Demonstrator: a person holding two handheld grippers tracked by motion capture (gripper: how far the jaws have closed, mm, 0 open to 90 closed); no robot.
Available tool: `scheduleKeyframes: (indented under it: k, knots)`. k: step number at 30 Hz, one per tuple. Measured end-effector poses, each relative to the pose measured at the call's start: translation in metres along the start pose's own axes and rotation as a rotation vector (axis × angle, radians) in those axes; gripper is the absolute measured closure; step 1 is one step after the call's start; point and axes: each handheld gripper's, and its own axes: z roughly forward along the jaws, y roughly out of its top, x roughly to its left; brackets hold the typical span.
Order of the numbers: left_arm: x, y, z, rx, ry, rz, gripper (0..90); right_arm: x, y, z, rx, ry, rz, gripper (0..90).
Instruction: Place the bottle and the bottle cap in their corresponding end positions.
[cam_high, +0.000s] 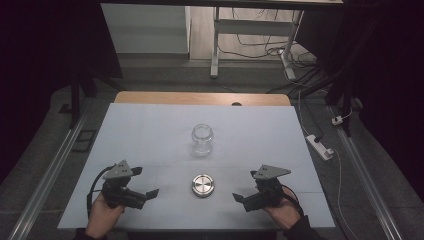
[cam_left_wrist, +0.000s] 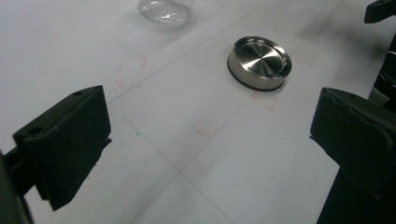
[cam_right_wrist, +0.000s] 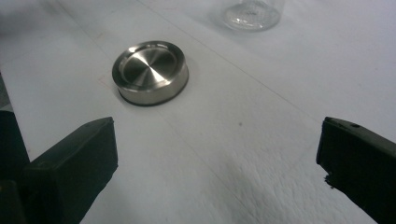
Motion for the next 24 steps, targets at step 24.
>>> scheduleKeyframes:
  k: [24]
  knots:
    - [0.002, -0.058, -0.043, -0.005, 0.119, -0.107, 0.0, -0.019, -0.036, -0.044, 0.000, -0.133, 0.084, 0.0]
